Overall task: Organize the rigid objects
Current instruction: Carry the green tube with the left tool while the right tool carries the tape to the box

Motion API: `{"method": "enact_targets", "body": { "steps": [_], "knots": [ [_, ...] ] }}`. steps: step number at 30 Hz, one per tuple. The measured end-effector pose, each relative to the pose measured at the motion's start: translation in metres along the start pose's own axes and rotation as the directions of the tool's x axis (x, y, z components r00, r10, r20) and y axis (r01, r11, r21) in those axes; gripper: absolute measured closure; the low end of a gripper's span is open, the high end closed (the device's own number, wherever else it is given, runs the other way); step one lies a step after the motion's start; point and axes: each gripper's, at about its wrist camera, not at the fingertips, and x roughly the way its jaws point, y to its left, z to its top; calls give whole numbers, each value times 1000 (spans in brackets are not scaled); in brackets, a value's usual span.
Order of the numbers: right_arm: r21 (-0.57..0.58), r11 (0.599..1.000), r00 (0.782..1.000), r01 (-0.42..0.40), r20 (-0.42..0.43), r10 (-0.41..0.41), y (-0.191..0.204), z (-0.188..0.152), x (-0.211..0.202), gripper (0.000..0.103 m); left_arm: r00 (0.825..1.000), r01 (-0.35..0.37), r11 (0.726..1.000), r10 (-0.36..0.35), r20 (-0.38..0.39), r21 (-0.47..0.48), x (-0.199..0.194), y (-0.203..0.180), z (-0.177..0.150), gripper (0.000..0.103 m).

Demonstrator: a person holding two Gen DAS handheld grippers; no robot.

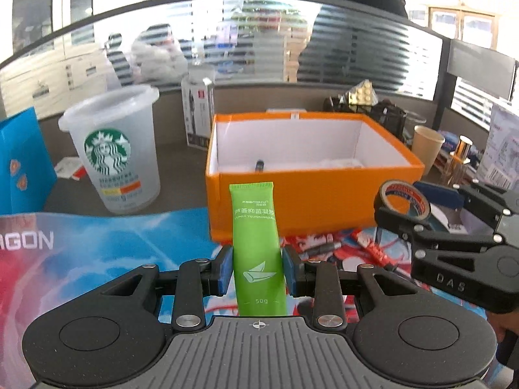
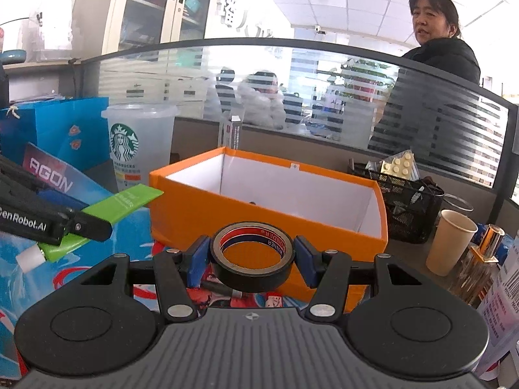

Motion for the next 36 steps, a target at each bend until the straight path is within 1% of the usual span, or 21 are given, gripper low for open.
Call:
{"method": "enact_targets", "body": {
  "steps": [11,27,31,36],
  "knots": [
    [-8,1000,999,7,34,-7,1,21,0,50,997,10,1000,-10,80,3,-5,-1,35,73],
    [21,999,997,48,57,-49,-21,41,10,50,993,29,999,-32,112,25,7,-12,63,73],
    [11,998,996,56,68,-57,-25,53,13,50,992,34,999,-39,124,38,11,-15,74,73],
    [-8,998,994,66,91,-65,-31,74,14,50,986,29,998,-37,165,49,8,-18,92,73]
  ]
}}
